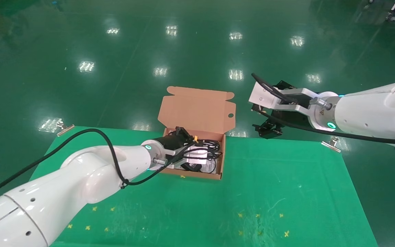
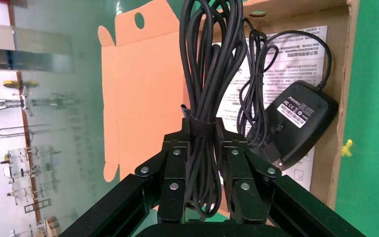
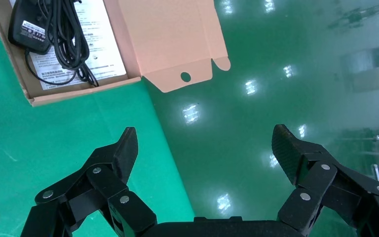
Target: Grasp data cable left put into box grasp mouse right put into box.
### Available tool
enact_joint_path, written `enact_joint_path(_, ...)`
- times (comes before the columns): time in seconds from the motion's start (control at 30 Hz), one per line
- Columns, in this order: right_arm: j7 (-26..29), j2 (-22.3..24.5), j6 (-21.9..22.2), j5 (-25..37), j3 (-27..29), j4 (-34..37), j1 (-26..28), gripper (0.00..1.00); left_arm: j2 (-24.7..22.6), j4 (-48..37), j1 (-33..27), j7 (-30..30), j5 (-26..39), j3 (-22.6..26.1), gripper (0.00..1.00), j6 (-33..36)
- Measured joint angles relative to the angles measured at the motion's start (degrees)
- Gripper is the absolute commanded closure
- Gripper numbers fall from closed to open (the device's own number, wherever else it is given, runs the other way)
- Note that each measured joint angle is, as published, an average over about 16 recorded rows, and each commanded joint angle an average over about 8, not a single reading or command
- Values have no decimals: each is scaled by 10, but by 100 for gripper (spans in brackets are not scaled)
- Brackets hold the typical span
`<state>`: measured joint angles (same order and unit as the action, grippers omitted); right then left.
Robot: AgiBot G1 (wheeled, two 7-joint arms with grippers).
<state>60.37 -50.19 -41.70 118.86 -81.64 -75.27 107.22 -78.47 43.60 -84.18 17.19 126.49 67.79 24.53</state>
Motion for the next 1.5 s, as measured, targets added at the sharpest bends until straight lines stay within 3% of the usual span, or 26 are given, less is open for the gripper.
enact_joint_path(0.5, -10, 2, 3, 6, 8, -2, 22, 0, 31, 24, -35, 27, -5, -25, 0, -8)
enact_joint_path(0.83, -38, 7, -22, 2, 26, -10, 46, 0, 52, 23, -63, 48, -35, -66, 0, -7)
enact_joint_path(1.07, -76, 18, -59, -54, 72, -9, 15, 0, 85, 43, -45, 41, -104, -108, 0, 41)
enact_joint_path(1.5, -175, 49, -149, -223, 210, -4, -96, 0, 170, 105, 20, 16, -283, -207, 0, 179)
